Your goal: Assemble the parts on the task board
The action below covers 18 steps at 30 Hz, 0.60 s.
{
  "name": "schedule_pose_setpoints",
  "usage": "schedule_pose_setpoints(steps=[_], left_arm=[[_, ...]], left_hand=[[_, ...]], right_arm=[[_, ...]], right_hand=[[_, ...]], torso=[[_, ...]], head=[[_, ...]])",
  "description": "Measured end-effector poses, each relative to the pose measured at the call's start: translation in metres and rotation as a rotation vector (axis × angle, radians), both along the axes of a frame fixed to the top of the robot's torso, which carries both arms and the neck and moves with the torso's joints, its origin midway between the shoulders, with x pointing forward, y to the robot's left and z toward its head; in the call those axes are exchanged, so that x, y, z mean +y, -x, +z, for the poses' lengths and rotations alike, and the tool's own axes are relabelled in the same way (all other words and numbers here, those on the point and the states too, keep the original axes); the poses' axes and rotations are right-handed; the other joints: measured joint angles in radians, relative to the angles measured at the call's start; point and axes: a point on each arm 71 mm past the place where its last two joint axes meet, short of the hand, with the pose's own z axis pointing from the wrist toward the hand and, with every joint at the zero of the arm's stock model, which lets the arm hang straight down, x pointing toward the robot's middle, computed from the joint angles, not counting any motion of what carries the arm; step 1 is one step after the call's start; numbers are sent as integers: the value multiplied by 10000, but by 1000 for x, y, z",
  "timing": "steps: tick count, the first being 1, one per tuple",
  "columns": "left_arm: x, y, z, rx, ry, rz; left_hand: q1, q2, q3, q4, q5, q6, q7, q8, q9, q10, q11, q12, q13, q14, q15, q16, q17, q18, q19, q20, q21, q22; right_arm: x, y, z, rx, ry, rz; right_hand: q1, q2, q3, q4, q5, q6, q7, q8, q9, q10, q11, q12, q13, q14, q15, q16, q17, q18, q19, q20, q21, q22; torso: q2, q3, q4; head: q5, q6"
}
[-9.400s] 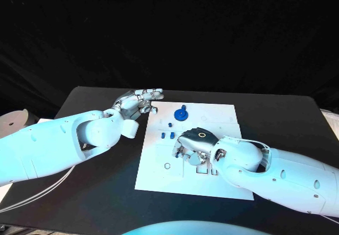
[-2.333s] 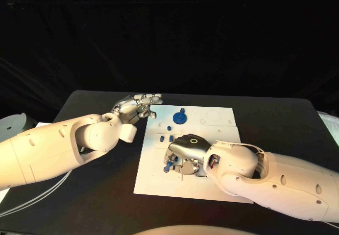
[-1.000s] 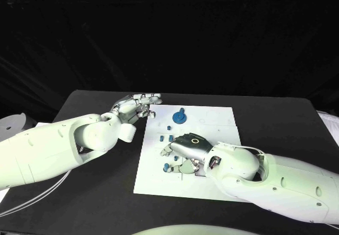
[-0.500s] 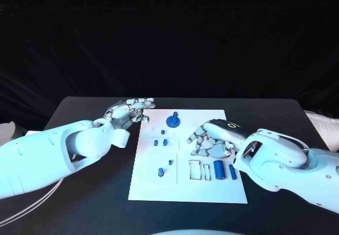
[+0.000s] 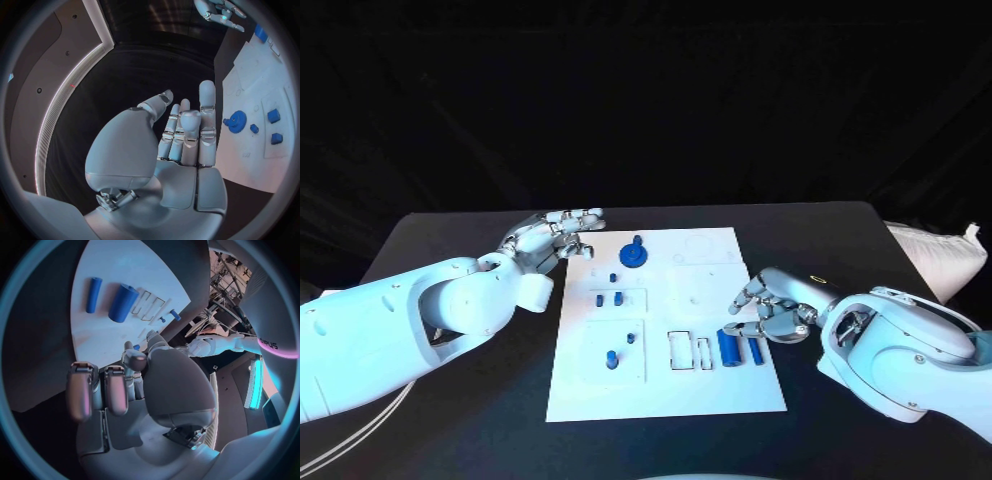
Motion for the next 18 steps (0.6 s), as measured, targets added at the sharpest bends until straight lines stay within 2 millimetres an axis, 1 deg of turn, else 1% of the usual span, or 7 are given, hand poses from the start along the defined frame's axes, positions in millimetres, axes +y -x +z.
schedule_pose_setpoints(steps=[2,5,7,8,10,14,18], left_arm=[[0,0,0,0,2,-5],[0,0,0,5,0,-3],[0,0,0,8,-3,2],[0,0,-1,8,-3,2],[0,0,-1,11,-4,3],[1,1,-1,15,-5,3],[1,1,-1,19,-6,6]], left_hand=[[0,0,0,0,0,0,0,0,0,0,0,0,0,0,0,0,0,0,0,0,0,0],[0,0,0,0,0,0,-1,0,-1,0,0,0,0,0,0,0,0,0,0,0,0,0],[0,0,0,0,0,0,0,0,-1,0,0,0,0,0,0,0,1,1,0,0,0,0],[0,0,0,0,0,0,0,0,-1,0,0,0,0,0,0,0,0,1,0,0,0,0],[0,0,0,0,0,0,0,0,-1,0,0,0,0,0,0,0,1,0,0,0,0,0],[0,0,0,0,0,0,-1,0,-1,0,0,0,0,0,0,0,1,1,0,0,0,0],[0,0,0,0,0,0,-1,0,-2,0,0,0,0,0,0,0,1,0,0,0,0,0]], right_arm=[[-2,3,-4,208,153,-256],[-3,5,-8,371,325,-470],[-3,6,-10,424,447,-567],[-2,6,-10,440,498,-593],[-2,6,-12,471,609,-635],[-2,4,-16,554,791,-699],[2,4,-22,724,908,-682]], right_hand=[[-106,104,-229,37,118,-31,31,0,41,-32,3,275,388,0,0,50,0,0,0,1,8,-1],[-249,145,-502,62,158,-31,31,42,111,-87,19,453,728,0,0,50,-1,0,0,2,8,-1],[-327,222,-612,70,192,-31,31,47,148,-120,-14,453,826,0,0,50,-1,0,0,2,8,-1],[-372,261,-675,86,192,-31,31,84,165,-120,-14,484,872,0,0,50,-1,0,0,3,8,-1],[-458,249,-750,69,192,-31,31,116,198,-120,-15,517,951,0,0,50,-2,1,0,3,8,-1],[-561,352,-845,81,192,-31,31,157,255,-121,-15,598,1099,0,1,50,-2,0,-1,4,8,-2],[-561,352,-899,80,192,-31,31,193,282,-120,-15,634,1165,0,1,50,-2,1,-1,4,7,-2]], torso=[[-12,-5,-27],[-19,-12,-41],[-20,-13,-48],[-19,-15,-46],[-19,-19,-41],[-20,-22,-39],[-20,-22,-41]], head=[[-16,-2],[-34,-11],[-35,-12],[-35,-12],[-35,-13],[-31,-14],[-2,-27]])
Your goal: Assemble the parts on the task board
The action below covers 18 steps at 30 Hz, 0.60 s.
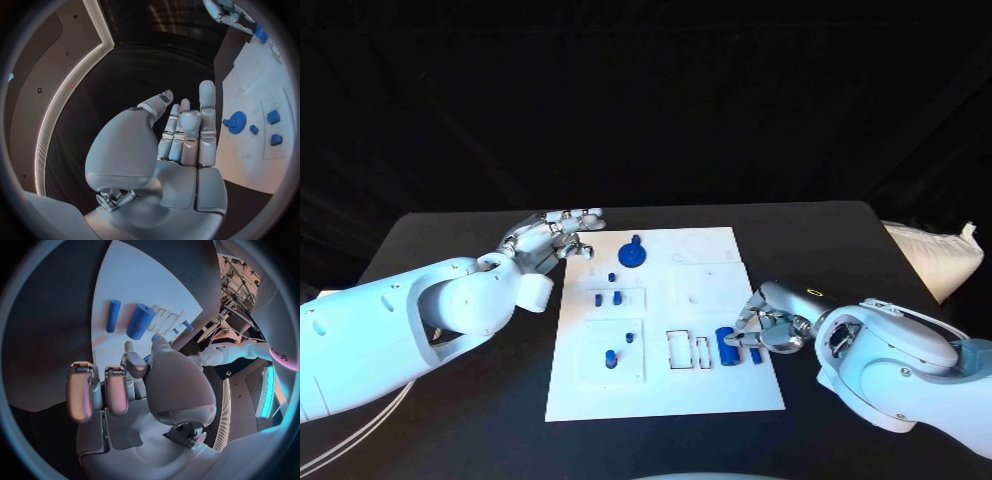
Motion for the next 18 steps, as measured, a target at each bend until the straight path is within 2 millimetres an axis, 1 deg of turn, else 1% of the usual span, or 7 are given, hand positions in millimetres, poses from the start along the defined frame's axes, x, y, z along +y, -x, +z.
schedule_pose_setpoints(steps=[2,3,8,10,12,13,18], left_arm=[[0,0,0,2,-1,2],[0,0,0,3,-1,1],[0,0,0,10,-1,3],[1,0,0,10,-4,9],[1,0,-1,13,-6,14],[1,0,-1,14,-7,16],[2,1,-1,16,-6,15]], left_hand=[[0,0,0,0,0,0,0,0,0,0,0,0,0,0,0,0,0,0,0,0,0,0],[0,0,0,0,0,0,0,0,0,0,0,0,0,0,0,0,0,0,0,0,0,0],[0,0,0,0,0,0,0,53,-1,0,0,0,0,0,0,43,0,-1,-36,36,0,0],[0,0,0,0,0,0,0,53,-1,0,0,0,0,0,0,43,1,0,-36,36,0,0],[0,0,0,0,0,0,0,53,-1,0,0,0,0,0,0,43,1,-1,-36,36,0,0],[0,0,0,0,0,0,0,53,-1,0,0,0,0,0,0,43,1,0,-36,36,0,0],[0,0,0,0,0,0,0,53,-1,0,0,0,0,0,0,43,1,-1,-36,36,0,0]], right_arm=[[2,0,-3,88,38,27],[3,0,-6,145,70,36],[4,-2,-12,298,232,54],[4,-2,-13,330,311,67],[4,-3,-14,339,375,101],[5,-3,-15,342,405,126],[9,-4,-18,370,558,294]], right_hand=[[-2,2,0,0,0,0,0,0,12,0,0,0,23,0,0,0,0,1,0,0,0,-1],[-42,42,0,0,0,0,0,0,13,0,0,0,37,0,0,0,-1,0,0,1,0,-1],[-39,39,-55,0,0,0,0,0,57,0,0,40,100,0,0,0,-1,-1,0,1,0,-1],[-80,80,-55,0,0,36,-36,43,75,0,0,63,130,0,0,22,-1,0,-1,2,0,-2],[-80,80,-55,0,-1,38,-37,43,83,0,0,79,152,0,0,38,-2,0,-1,2,0,-2],[-80,80,-59,-4,-1,38,-37,43,86,1,0,79,157,0,0,38,-2,0,-1,2,0,-2],[-80,80,-110,-1,-1,38,-38,81,125,1,0,79,198,0,0,38,-2,0,-1,2,0,-3]], torso=[[0,-1,0],[0,-1,0],[0,-4,6],[1,-5,11],[1,-10,15],[1,-15,21],[1,-17,59]], head=[[14,-9],[26,-18],[61,-44],[69,-60],[72,-72],[73,-78],[46,-108]])
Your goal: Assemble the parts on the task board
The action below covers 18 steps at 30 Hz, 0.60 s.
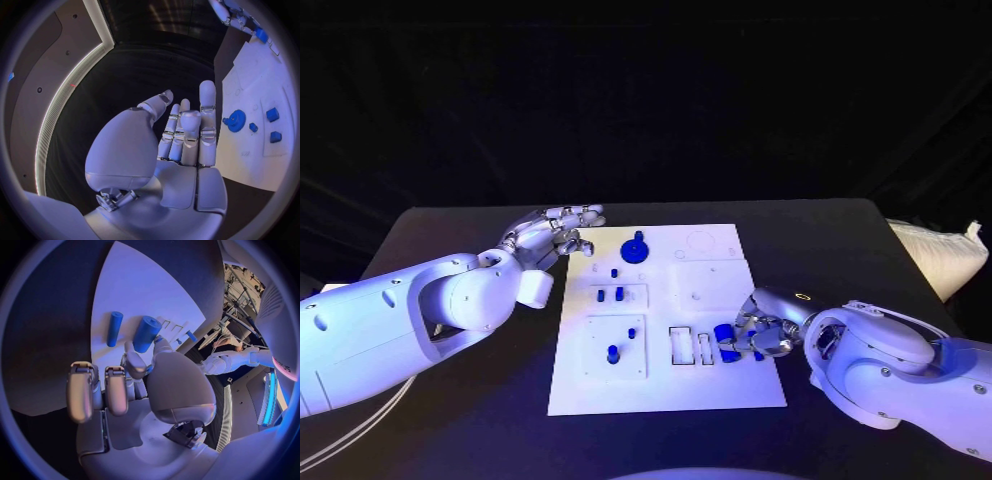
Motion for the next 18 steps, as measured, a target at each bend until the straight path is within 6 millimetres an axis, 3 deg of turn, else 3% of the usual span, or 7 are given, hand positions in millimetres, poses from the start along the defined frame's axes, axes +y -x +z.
schedule_pose_setpoints(steps=[6,10,18], left_arm=[[1,0,0,3,-3,6],[1,0,0,7,-6,9],[1,1,0,14,-5,-3]], left_hand=[[0,0,0,0,0,0,0,0,-1,0,0,0,0,0,0,0,-12,0,0,0,0,0],[0,0,0,0,0,0,0,0,-1,0,0,0,0,0,0,0,-12,0,0,0,0,0],[0,0,0,0,0,0,0,0,-2,0,0,0,0,0,0,0,-11,1,0,0,0,0]], right_arm=[[3,-1,-4,26,136,125],[4,-3,-5,-26,216,165],[6,-5,-6,-112,329,239]], right_hand=[[6,5,-27,-27,0,28,-28,10,65,0,0,0,47,0,0,0,0,0,0,0,0,-1],[177,176,-55,-55,0,43,-40,85,160,2,2,49,148,0,0,0,-1,0,0,0,55,-1],[449,259,-84,-81,100,182,-105,222,320,53,-22,116,326,0,2,40,-2,1,0,1,97,-3]], torso=[[-6,-6,43],[-9,-18,75],[-16,-19,122]], head=[[-27,-31],[-39,-54],[-82,-85]])
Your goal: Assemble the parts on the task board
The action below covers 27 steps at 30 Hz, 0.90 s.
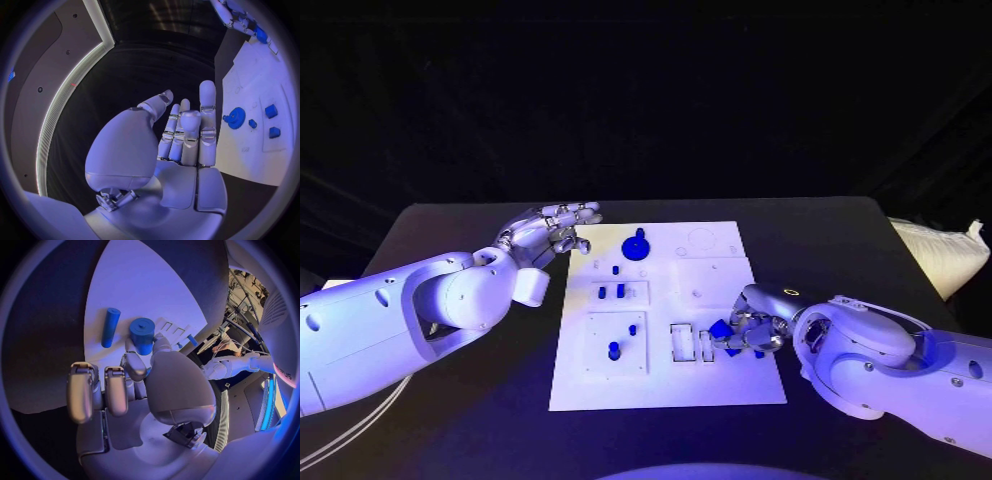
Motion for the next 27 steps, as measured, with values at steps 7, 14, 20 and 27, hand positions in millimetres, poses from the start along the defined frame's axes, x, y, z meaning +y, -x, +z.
schedule_pose_setpoints(steps=[7,14,20,27], left_arm=[[0,0,0,6,1,-11],[0,0,0,0,-14,-15],[1,0,0,-5,-25,-14],[0,1,0,-9,-27,-30]], left_hand=[[0,0,0,0,0,0,0,0,0,0,0,0,0,0,0,0,1,-1,0,0,0,0],[0,0,0,0,0,-38,36,0,-1,0,0,0,0,-71,-1,0,-10,0,0,0,0,0],[0,0,0,0,0,-38,36,0,0,0,0,0,0,-71,-1,0,-10,0,0,0,0,0],[0,0,0,0,0,-38,36,0,-1,0,0,0,0,-71,-1,0,-10,0,0,0,0,0]], right_arm=[[2,-1,0,-142,26,64],[0,6,2,-309,-289,-153],[5,10,17,-632,-1038,-340],[8,10,24,-706,-1666,-626]], right_hand=[[452,166,17,-74,160,78,-75,92,153,26,-90,101,180,-26,-47,39,-1,-14,0,0,75,4],[653,304,24,-68,235,135,-67,115,217,94,-158,228,345,-2,-113,135,6,-156,0,-72,154,8],[653,304,145,-56,622,134,-70,127,217,93,-164,332,424,-3,-114,192,7,-155,0,-72,232,7],[653,304,145,-56,816,133,-71,127,217,99,-169,341,493,-2,-113,192,6,-155,0,-71,232,6]], torso=[[-11,-8,48],[-15,-12,86],[-20,-18,113],[-20,-31,148]], head=[[-51,4],[-67,6],[-107,12],[-154,26]])
